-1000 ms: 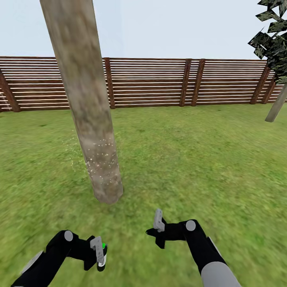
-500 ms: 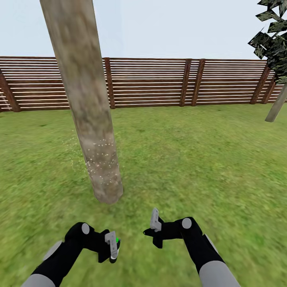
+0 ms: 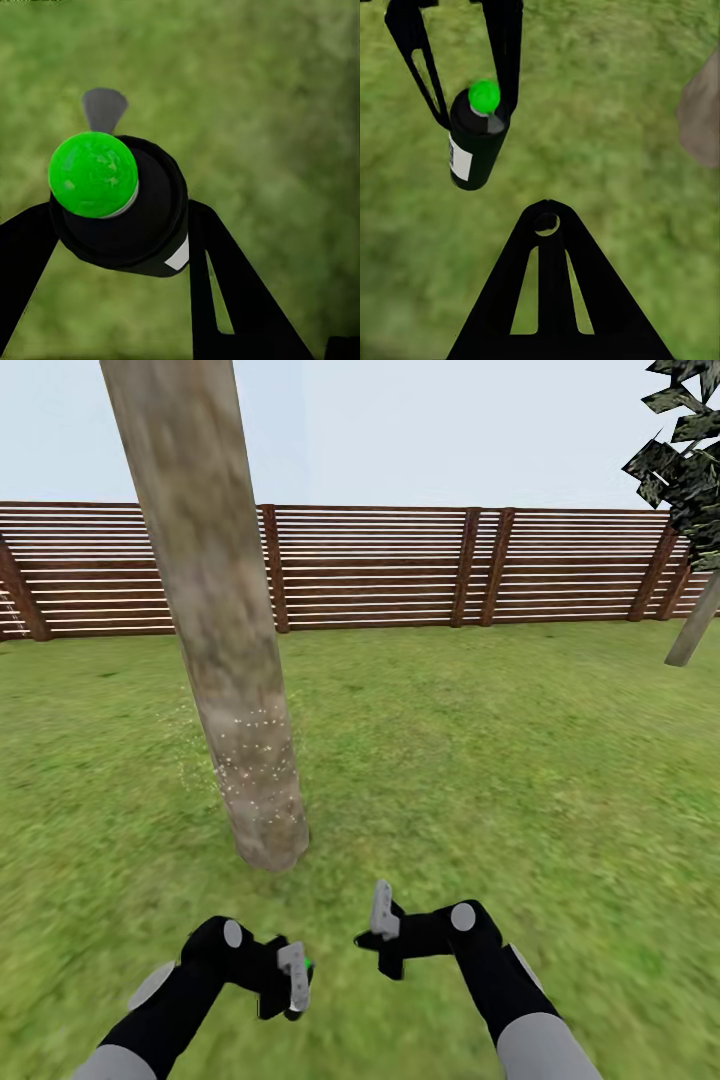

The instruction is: In the garden, pick up the pesticide atomizer on the floor and spray pesticide onto both trees until each tree trunk is fully covered.

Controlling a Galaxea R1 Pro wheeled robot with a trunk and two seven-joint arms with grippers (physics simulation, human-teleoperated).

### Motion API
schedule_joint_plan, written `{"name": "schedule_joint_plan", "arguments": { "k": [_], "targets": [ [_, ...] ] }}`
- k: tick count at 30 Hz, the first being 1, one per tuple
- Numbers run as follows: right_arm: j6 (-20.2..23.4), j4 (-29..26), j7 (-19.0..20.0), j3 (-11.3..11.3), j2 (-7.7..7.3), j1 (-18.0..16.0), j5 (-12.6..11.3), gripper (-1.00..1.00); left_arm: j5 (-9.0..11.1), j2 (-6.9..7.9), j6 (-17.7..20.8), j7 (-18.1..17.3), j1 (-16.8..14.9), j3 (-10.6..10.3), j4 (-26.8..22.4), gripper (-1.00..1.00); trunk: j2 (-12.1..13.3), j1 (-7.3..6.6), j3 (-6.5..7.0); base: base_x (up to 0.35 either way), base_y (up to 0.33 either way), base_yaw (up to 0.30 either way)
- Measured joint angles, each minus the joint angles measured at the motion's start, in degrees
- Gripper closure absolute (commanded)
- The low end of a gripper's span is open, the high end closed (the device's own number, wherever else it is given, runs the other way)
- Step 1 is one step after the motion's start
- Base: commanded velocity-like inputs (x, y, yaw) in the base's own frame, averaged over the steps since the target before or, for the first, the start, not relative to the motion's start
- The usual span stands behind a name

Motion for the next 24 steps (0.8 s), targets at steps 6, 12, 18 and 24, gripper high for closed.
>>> {"name": "schedule_joint_plan", "arguments": {
  "k": [6,12,18,24],
  "targets": [
    [0.1,0.1,0.0,0.2,0.00,0.0,-3.4,1.00,-2.6,-2.36,0.4,0.1,0.0,-0.1,0.0,1.00,0.0,0.00,0.00,0.000,0.000,0.000],
    [0.1,0.1,-0.1,0.2,0.00,0.0,-3.5,1.00,-3.2,-3.78,1.1,0.1,-0.8,0.2,0.0,1.00,0.0,0.00,0.00,0.000,0.000,0.000],
    [0.1,0.1,-0.1,0.2,0.00,0.0,-3.5,1.00,-2.5,-3.82,1.1,0.1,-2.4,0.5,0.0,1.00,0.0,0.00,0.00,0.000,0.000,0.000],
    [0.1,0.2,-0.1,0.2,0.00,0.0,-3.5,1.00,-2.3,-3.89,1.1,-0.2,-2.6,0.5,0.1,1.00,0.0,0.00,0.00,0.000,0.000,0.000]
  ]
}}
